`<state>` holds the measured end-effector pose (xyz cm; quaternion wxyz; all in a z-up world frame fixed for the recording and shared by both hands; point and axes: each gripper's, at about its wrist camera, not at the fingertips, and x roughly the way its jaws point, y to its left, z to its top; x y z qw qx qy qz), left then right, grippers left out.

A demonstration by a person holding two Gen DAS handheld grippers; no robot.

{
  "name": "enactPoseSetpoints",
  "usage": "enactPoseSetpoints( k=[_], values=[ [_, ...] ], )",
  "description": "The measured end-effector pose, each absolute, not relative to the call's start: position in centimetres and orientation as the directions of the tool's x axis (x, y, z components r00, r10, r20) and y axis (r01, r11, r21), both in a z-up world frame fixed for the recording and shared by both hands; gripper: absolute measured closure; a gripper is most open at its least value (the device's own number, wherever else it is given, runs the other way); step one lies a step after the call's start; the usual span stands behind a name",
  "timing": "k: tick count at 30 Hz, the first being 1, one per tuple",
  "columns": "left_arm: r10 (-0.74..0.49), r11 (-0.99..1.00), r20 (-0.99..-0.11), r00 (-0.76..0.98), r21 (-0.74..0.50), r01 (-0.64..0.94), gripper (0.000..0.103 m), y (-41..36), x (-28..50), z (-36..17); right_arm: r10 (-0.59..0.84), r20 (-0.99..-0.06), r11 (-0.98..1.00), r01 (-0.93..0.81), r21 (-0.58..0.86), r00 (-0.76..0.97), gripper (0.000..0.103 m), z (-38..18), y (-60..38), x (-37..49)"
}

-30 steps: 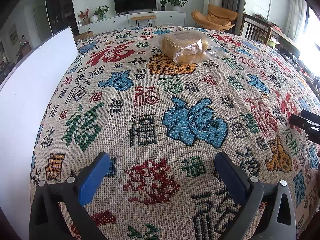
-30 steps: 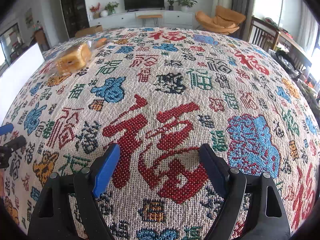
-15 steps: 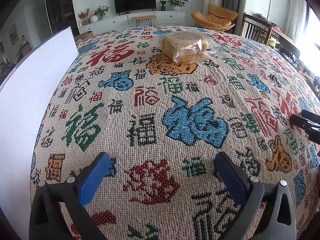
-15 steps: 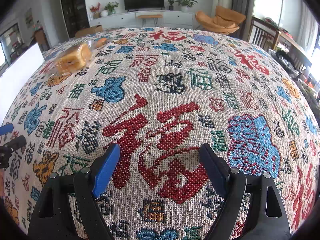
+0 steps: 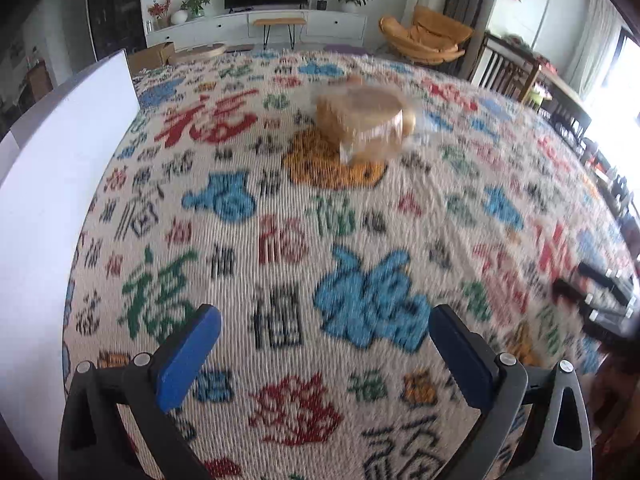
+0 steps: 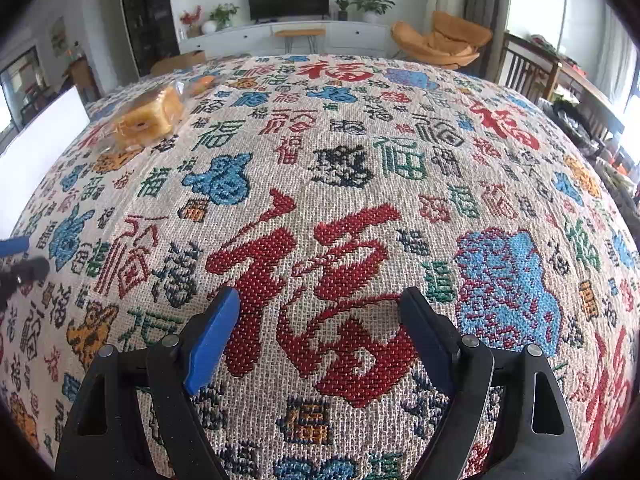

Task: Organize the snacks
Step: 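Grasp the milk toast bread packet with the left tool and lift it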

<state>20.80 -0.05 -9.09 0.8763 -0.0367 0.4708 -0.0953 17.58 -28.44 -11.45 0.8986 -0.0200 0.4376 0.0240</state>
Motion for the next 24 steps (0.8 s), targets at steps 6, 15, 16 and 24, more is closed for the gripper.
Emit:
enactPoseSetpoints(
  k=[6, 15, 16, 24],
  values=[
    [-0.301, 0.951, -0.790, 0.534, -0.288, 0.110, 0.000, -2.1, 30.3, -4.3, 0.032, -0.789, 0.998, -0.067, -0.011, 0.614, 0.016, -11.7, -28.1, 17.8],
    [-0.083, 0.996, -0.912, 0.401, -0.067, 0.055, 0.000, -8.2, 39.7, -11.2, 0.033, -0.789, 0.998, -0.067, -0.010, 0.614, 0.016, -11.7, -28.1, 17.8],
    [-0.106, 0.994, -0.914, 0.392, -0.099, 0.038, 0.000, -7.8, 40.0, -12.2, 0.033, -0.789, 0.998, -0.067, -0.010, 0.614, 0.016, -11.7, -28.0, 17.8],
    [-0.139, 0.990, -0.859, 0.492, -0.129, 0.054, 0.028, -4.6, 37.2, -10.8, 0.035, -0.790, 0.998, -0.068, -0.008, 0.613, 0.015, -11.8, -28.0, 17.9]
  ],
)
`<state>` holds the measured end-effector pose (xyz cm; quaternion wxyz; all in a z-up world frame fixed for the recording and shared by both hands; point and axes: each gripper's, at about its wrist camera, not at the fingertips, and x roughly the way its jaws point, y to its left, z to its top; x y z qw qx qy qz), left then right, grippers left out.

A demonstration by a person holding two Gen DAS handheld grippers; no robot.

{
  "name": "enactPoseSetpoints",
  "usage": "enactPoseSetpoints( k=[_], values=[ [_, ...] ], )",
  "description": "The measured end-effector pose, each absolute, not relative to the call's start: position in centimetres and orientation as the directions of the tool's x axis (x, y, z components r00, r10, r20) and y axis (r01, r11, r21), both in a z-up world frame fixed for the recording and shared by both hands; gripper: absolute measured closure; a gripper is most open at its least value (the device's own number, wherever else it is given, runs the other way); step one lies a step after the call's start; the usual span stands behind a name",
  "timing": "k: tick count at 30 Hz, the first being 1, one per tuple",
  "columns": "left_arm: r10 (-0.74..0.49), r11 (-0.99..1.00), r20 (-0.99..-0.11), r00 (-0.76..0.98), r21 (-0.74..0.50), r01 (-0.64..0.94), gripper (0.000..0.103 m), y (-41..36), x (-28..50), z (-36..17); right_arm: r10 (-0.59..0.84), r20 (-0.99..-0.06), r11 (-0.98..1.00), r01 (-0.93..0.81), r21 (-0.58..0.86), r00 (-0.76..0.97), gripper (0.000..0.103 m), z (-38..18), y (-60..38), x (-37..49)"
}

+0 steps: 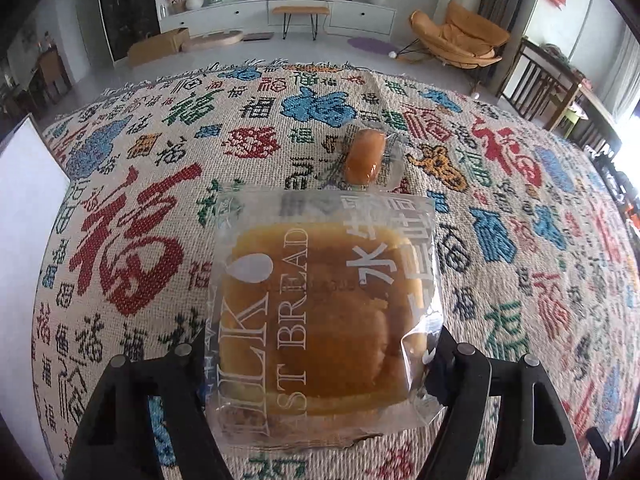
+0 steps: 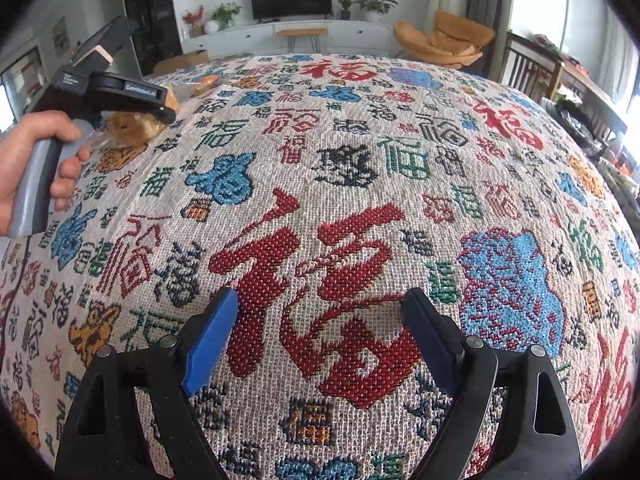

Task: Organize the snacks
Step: 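Grasp the milk toast bread packet with the left tool and lift it, then move the right tool over the wrapped sausage while the left tool holds the bread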

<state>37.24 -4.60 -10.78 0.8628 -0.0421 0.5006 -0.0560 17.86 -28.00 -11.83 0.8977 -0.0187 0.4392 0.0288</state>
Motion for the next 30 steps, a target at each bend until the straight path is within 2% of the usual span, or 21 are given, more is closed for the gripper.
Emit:
enactPoseSetpoints(
  k=[6, 10, 12, 14, 17, 30],
  values=[
    [-0.117, 0.992, -0.841, 0.528, -0.071, 0.106, 0.027, 0.7, 29.8, -9.7, 0.035, -0.789, 0.998, -0.067, -0.008, 0.613, 0.015, -11.8, -28.0, 17.9],
    [-0.107, 0.991, -0.849, 0.517, -0.052, 0.120, 0.027, 3.3, 25.9, -11.6, 0.035, -0.789, 0.998, -0.068, -0.008, 0.613, 0.015, -11.9, -27.9, 17.9],
    [-0.108, 0.992, -0.839, 0.534, -0.056, 0.111, 0.018, 4.3, 24.4, -12.6, 0.035, -0.789, 0.998, -0.068, -0.008, 0.613, 0.015, -11.9, -27.9, 17.9],
    [-0.077, 0.996, -0.821, 0.566, -0.032, 0.088, 0.000, 4.6, 23.6, -13.0, 0.036, -0.789, 0.998, -0.068, -0.007, 0.613, 0.015, -11.9, -27.9, 17.9],
    [-0.046, 0.998, -0.812, 0.582, -0.009, 0.066, 0.000, 4.4, 23.4, -13.5, 0.036, -0.789, 0.998, -0.068, -0.007, 0.613, 0.015, -11.8, -28.0, 17.8],
    [-0.048, 0.998, -0.811, 0.584, -0.012, 0.065, 0.000, 4.5, 23.4, -13.5, 0.036, -0.789, 0.998, -0.067, -0.007, 0.613, 0.015, -11.8, -28.0, 17.8]
  ],
)
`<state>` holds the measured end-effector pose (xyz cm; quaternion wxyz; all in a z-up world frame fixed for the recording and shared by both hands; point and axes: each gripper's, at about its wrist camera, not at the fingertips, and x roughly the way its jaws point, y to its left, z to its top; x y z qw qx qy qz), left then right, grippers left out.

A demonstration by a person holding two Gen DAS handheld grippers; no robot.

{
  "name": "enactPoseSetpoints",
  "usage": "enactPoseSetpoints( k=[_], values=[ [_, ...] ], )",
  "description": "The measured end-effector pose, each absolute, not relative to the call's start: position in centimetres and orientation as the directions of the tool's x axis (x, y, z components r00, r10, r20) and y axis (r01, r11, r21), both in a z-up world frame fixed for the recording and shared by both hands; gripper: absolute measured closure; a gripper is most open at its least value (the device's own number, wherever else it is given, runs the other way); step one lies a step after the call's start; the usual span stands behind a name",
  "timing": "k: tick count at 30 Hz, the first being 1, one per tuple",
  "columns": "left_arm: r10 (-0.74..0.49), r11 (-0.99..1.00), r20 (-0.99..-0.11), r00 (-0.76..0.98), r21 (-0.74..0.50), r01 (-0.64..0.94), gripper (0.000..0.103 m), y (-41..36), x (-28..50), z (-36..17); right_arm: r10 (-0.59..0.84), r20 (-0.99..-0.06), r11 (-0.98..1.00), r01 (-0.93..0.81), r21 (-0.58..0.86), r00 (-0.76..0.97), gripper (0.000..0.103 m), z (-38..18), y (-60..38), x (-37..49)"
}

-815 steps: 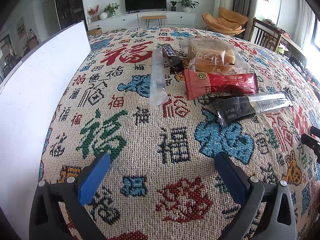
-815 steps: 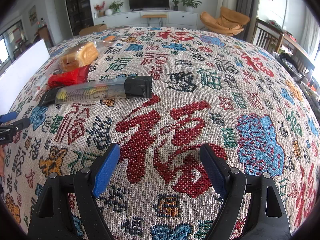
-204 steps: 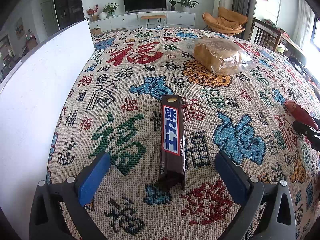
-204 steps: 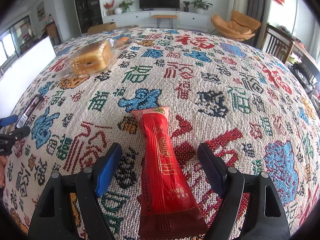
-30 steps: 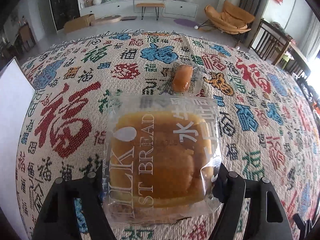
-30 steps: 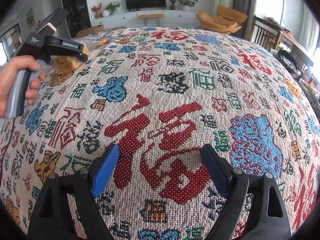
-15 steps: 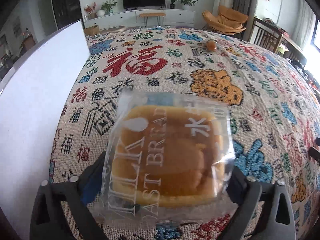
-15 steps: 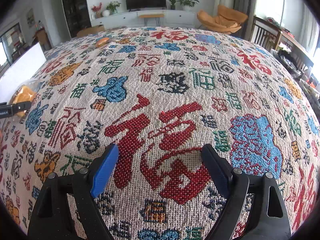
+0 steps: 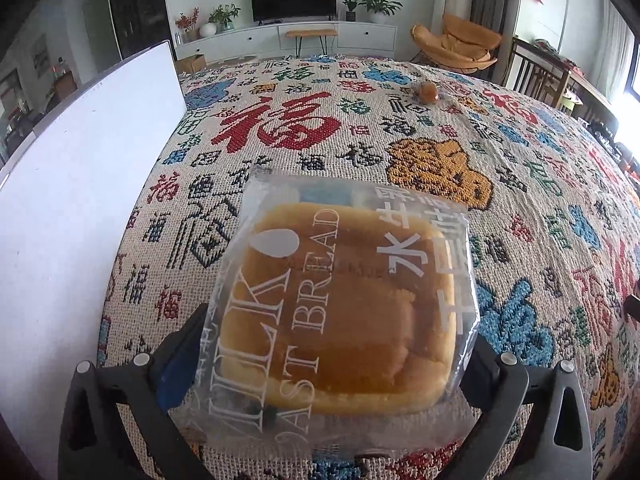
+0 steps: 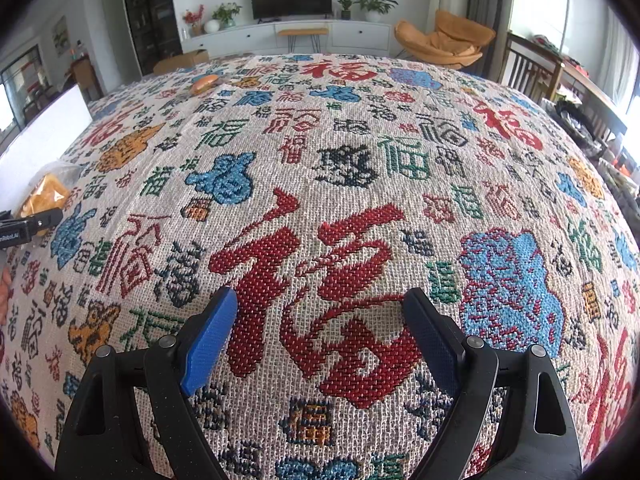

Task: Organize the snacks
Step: 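Move the right tool over the wrapped sausage while the left tool holds the bread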

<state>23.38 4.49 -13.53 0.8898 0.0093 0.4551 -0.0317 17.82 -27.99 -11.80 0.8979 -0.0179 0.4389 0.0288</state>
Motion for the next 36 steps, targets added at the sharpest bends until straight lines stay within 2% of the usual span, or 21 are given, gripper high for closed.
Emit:
enactPoseSetpoints(
  k=[10, 13, 17, 24, 28, 31, 33, 34, 35, 36],
  values=[
    [-0.049, 0.998, -0.810, 0.584, -0.013, 0.065, 0.000, 4.5, 23.4, -13.6, 0.046, -0.792, 0.997, -0.080, -0.003, 0.608, 0.014, -11.9, -27.9, 17.9],
    [-0.049, 0.998, -0.810, 0.584, -0.014, 0.065, 0.000, 4.5, 23.3, -13.6, 0.101, -0.789, 0.994, -0.083, 0.063, 0.606, 0.014, -11.4, -27.9, 19.6],
    [-0.046, 0.998, -0.810, 0.584, -0.011, 0.063, 0.000, 4.4, 23.5, -13.6, 0.234, -0.763, 0.969, -0.081, 0.234, 0.603, 0.014, -9.3, -26.5, 25.5],
    [-0.046, 0.998, -0.810, 0.585, -0.011, 0.064, 0.000, 4.4, 23.5, -13.6, 0.342, -0.761, 0.930, -0.084, 0.357, 0.551, 0.014, -8.2, -19.0, 39.1],
    [-0.047, 0.998, -0.810, 0.585, -0.012, 0.064, 0.000, 4.4, 23.4, -13.6, 0.386, -0.787, 0.907, -0.046, 0.418, 0.482, 0.017, -9.7, -14.5, 46.1],
    [-0.047, 0.998, -0.809, 0.585, -0.012, 0.064, 0.000, 4.4, 23.4, -13.6, 0.354, -0.823, 0.923, -0.025, 0.383, 0.445, 0.016, -11.3, -11.5, 49.3],
    [-0.047, 0.998, -0.809, 0.586, -0.012, 0.063, 0.000, 4.4, 23.4, -13.6, 0.282, -0.832, 0.950, -0.016, 0.312, 0.477, 0.017, -11.5, -10.0, 50.4],
    [-0.047, 0.998, -0.809, 0.586, -0.012, 0.063, 0.000, 4.4, 23.5, -13.5, 0.257, -0.841, 0.958, -0.010, 0.287, 0.477, 0.026, -11.7, -9.6, 50.8],
    [-0.047, 0.998, -0.809, 0.586, -0.013, 0.063, 0.000, 4.5, 23.5, -13.5, 0.205, -0.845, 0.972, 0.002, 0.236, 0.494, 0.042, -11.6, -9.3, 50.8],
    [-0.046, 0.998, -0.809, 0.586, -0.012, 0.062, 0.000, 4.4, 23.4, -13.5, 0.160, -0.853, 0.982, 0.012, 0.191, 0.497, 0.073, -11.6, -9.2, 50.9]
  ],
)
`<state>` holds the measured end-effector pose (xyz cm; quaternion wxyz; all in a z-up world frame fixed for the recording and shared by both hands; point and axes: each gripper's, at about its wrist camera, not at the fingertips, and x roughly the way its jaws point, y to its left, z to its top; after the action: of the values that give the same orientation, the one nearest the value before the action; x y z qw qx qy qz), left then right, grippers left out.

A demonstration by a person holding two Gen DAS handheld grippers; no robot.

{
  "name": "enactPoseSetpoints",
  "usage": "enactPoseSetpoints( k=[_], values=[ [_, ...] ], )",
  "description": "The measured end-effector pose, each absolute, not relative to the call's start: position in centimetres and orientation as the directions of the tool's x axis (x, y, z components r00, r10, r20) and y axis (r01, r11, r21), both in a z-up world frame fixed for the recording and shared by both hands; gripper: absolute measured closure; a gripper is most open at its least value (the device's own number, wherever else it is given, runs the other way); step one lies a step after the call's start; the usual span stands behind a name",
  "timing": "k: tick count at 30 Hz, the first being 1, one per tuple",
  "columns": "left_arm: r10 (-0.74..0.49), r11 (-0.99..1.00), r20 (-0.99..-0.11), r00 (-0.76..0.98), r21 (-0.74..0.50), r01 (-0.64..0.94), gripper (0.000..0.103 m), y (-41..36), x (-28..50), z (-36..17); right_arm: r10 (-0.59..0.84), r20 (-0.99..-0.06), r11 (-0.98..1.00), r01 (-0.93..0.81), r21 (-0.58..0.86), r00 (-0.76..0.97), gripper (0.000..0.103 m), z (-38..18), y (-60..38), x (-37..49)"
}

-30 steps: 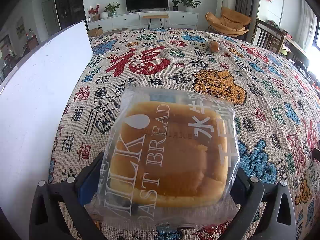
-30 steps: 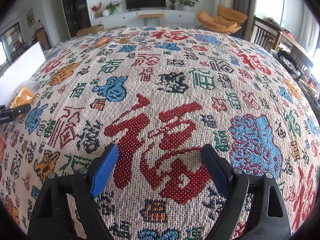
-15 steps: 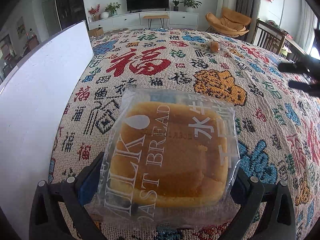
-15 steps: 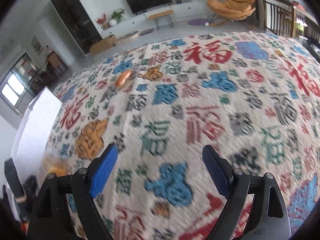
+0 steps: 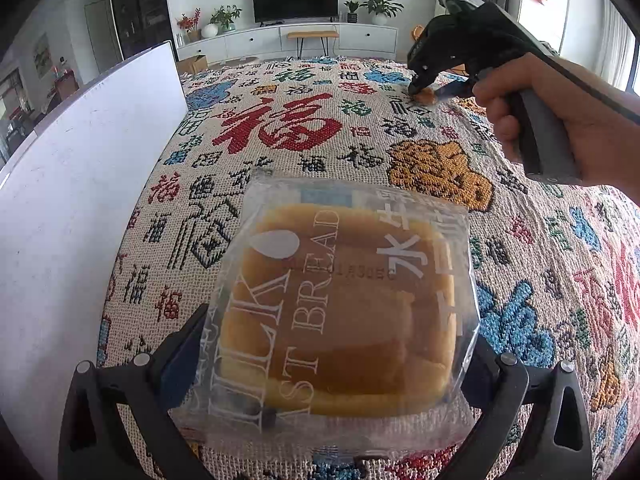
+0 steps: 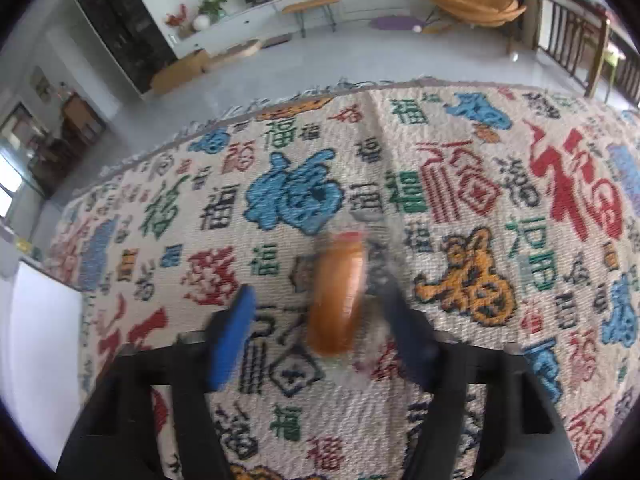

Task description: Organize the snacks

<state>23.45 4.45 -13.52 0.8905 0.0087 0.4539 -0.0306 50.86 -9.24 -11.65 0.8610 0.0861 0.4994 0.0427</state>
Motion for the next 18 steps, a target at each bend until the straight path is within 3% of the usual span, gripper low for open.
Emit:
enactPoseSetpoints(
  k=[1, 7, 14, 18],
  values=[
    [-0.046, 0.998, -0.809, 0.586, -0.012, 0.062, 0.000, 4.5, 23.5, -13.5, 0.185, -0.850, 0.977, 0.002, 0.214, 0.493, 0.080, -11.8, -9.5, 50.8],
    [-0.046, 0.998, -0.808, 0.587, -0.013, 0.061, 0.000, 4.5, 23.5, -13.5, 0.301, -0.827, 0.952, -0.097, 0.291, 0.474, 0.081, -10.6, -13.2, 46.9],
    [-0.046, 0.998, -0.808, 0.588, -0.012, 0.061, 0.000, 4.5, 23.4, -13.5, 0.438, -0.778, 0.897, -0.160, 0.412, 0.451, 0.081, -8.8, -20.2, 34.0],
    [-0.046, 0.998, -0.808, 0.588, -0.013, 0.061, 0.000, 4.5, 23.4, -13.5, 0.415, -0.780, 0.907, -0.138, 0.399, 0.468, 0.081, -9.7, -23.6, 26.0]
  ],
)
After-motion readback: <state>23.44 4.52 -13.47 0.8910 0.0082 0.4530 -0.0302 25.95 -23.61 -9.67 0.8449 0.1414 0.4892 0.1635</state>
